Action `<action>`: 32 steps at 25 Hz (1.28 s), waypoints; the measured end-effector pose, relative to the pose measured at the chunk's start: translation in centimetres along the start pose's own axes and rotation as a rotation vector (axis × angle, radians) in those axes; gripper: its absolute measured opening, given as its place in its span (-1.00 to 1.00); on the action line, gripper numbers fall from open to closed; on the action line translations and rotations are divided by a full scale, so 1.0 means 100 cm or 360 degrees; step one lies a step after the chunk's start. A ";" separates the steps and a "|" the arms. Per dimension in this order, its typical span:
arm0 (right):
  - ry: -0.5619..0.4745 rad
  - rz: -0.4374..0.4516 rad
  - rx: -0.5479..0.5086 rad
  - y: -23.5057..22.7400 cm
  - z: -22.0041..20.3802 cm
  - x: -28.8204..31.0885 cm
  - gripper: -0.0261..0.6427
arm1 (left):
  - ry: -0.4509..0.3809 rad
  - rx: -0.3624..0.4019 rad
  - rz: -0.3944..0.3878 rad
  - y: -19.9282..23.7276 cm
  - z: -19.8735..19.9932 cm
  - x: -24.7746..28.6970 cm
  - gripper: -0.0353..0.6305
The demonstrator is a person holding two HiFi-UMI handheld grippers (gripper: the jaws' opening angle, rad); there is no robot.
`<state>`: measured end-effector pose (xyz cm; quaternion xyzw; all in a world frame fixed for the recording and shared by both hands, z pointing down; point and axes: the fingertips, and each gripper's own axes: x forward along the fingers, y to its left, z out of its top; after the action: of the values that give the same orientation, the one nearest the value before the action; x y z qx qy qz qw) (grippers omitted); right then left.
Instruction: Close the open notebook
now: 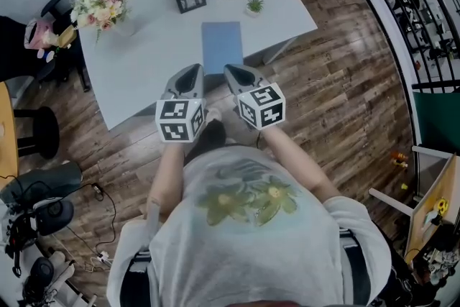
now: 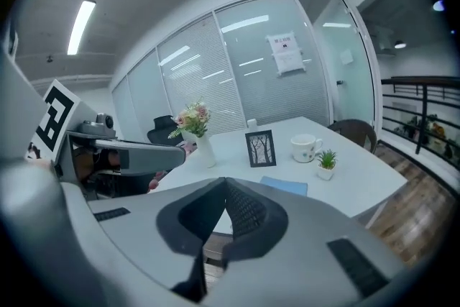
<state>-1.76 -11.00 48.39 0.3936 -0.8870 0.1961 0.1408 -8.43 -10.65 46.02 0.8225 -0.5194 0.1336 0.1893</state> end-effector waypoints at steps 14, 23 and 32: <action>-0.0083 -0.0092 -0.0201 0.007 0.008 -0.044 -0.87 | -0.0018 0.0118 -0.0013 -0.035 -0.003 -0.020 -0.89; -0.0083 -0.0097 -0.0235 0.018 0.005 -0.060 -0.87 | -0.0028 0.0134 -0.0034 -0.048 -0.005 -0.033 -0.89; -0.0088 -0.0103 -0.0241 0.027 0.002 -0.066 -0.87 | -0.0007 0.0177 -0.0102 -0.058 -0.014 -0.042 -0.89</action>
<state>0.49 -5.16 44.93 0.4155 -0.8897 0.1130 0.1519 -4.98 -4.40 44.57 0.8482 -0.4851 0.1544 0.1463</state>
